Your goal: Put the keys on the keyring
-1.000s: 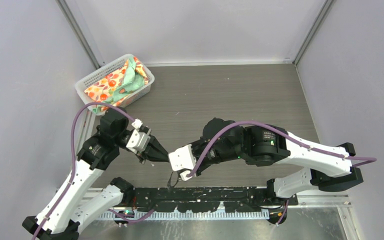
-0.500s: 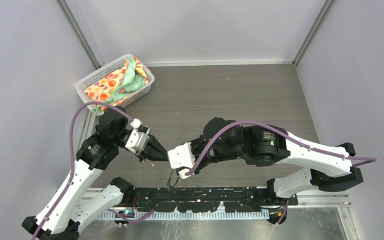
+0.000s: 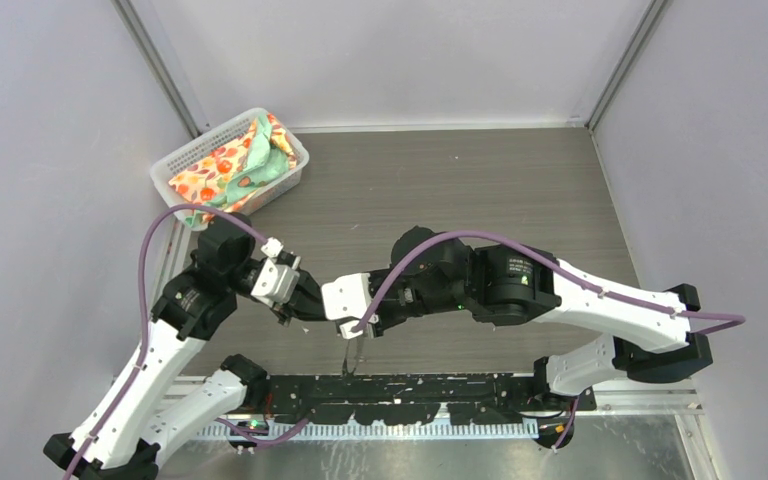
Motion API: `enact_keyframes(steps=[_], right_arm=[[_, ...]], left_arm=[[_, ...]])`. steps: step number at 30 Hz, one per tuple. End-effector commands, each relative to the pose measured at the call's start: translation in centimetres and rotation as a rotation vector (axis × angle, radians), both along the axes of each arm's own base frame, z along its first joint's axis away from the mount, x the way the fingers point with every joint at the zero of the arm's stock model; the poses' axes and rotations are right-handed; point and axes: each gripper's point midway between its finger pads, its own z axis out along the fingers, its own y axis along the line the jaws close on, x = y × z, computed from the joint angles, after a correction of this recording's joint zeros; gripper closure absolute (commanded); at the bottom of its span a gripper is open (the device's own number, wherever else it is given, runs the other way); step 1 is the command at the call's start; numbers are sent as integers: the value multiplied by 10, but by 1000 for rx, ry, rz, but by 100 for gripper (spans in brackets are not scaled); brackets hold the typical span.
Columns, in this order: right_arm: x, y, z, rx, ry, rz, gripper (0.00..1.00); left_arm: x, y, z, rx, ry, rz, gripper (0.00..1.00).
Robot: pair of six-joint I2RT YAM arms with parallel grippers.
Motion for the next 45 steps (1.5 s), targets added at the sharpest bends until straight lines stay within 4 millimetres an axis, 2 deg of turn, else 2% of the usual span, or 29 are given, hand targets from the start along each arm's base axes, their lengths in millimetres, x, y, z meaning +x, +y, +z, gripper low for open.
enact_keyframes(steps=[1, 9, 16, 22, 29, 33, 45], right_arm=[[6, 8, 16, 71, 5, -25, 99], [18, 10, 16, 115, -8, -71, 99], [23, 14, 16, 105, 25, -74, 98], [31, 5, 26, 138, 90, -111, 80], [37, -3, 36, 140, 114, -123, 63], [42, -3, 47, 145, 123, -111, 63], [40, 4, 50, 75, 148, -37, 62]], left_arm=[[-8, 3, 13, -43, -67, -25, 100], [-7, 3, 13, -43, -62, -20, 100], [19, -9, 37, -124, 25, 148, 100], [23, -11, 45, -136, 57, 164, 100], [28, -12, 67, -206, 12, 190, 100], [25, -11, 70, -219, 2, 179, 100], [22, -9, 81, -277, -30, 185, 100]])
